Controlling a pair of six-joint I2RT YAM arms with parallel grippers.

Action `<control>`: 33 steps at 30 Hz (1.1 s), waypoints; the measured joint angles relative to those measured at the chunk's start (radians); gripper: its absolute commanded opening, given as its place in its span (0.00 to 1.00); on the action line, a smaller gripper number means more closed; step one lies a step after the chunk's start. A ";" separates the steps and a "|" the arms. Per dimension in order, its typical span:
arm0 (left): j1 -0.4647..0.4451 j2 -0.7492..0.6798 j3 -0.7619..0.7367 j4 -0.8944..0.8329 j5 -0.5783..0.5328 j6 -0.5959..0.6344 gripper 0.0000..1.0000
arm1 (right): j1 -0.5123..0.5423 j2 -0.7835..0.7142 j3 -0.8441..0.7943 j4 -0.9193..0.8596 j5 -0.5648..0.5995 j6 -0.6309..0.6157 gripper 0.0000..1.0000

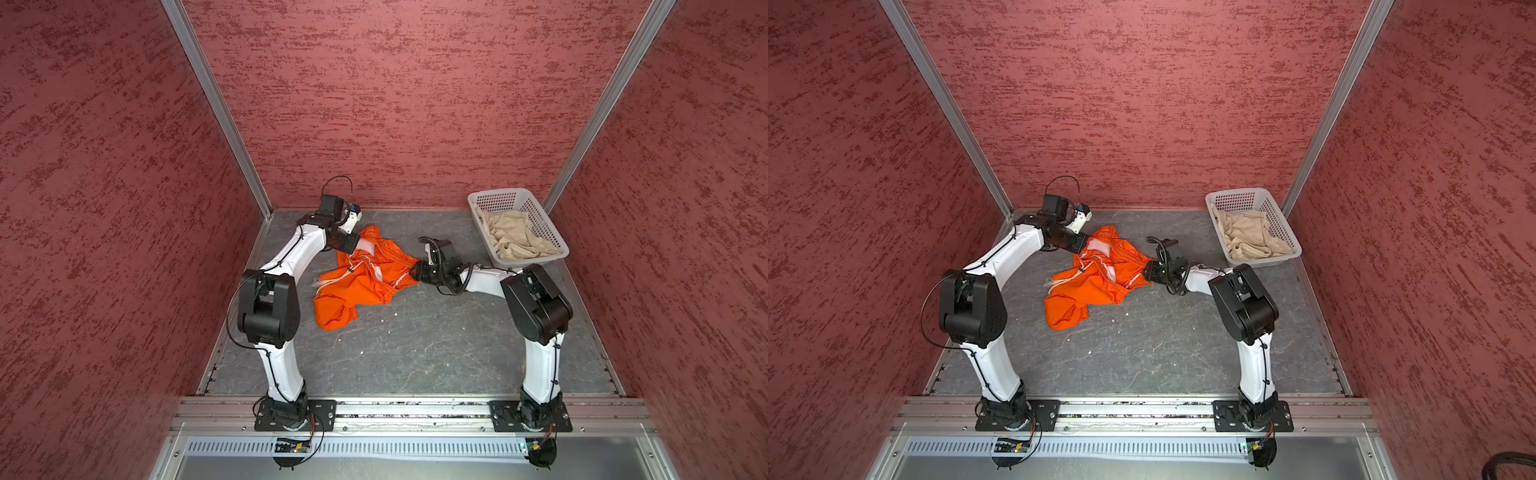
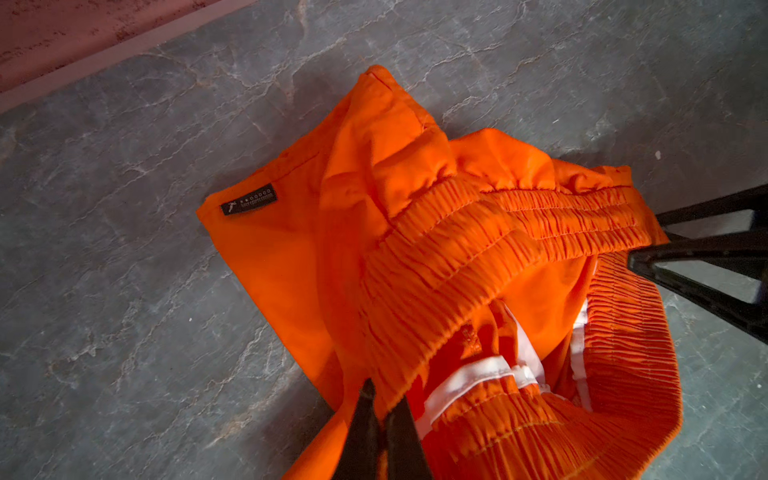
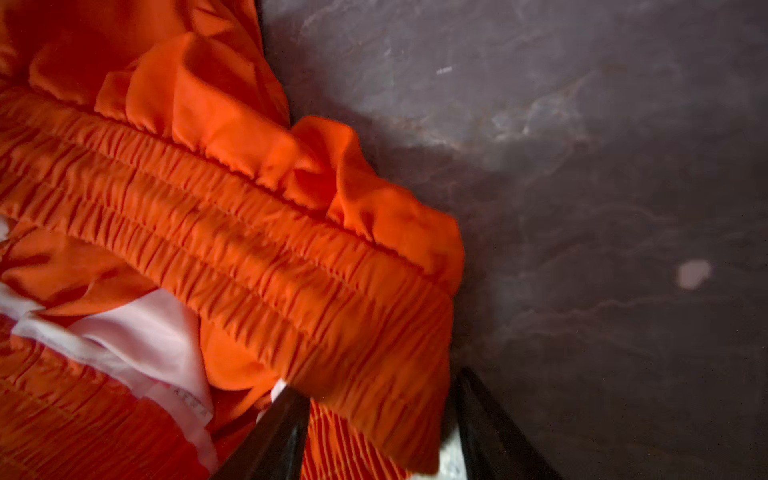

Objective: Fold and stack the shorts

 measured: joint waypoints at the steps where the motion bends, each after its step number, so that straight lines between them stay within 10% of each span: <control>1: 0.001 -0.014 -0.003 0.000 0.002 -0.005 0.04 | 0.000 0.012 0.010 0.007 0.003 -0.003 0.41; 11: 0.011 -0.201 0.000 -0.015 -0.013 -0.033 0.04 | -0.006 0.019 0.042 -0.018 0.074 -0.067 0.08; 18: 0.016 -0.302 0.124 -0.077 -0.099 -0.045 0.05 | -0.070 -0.351 0.072 -0.151 0.163 -0.199 0.02; 25: 0.018 -0.434 0.176 -0.082 -0.090 -0.093 0.06 | -0.099 -0.603 0.222 -0.166 0.206 -0.320 0.14; 33: -0.034 -0.456 0.203 -0.085 0.028 -0.172 0.06 | -0.075 -0.583 0.055 -0.139 0.056 -0.238 0.55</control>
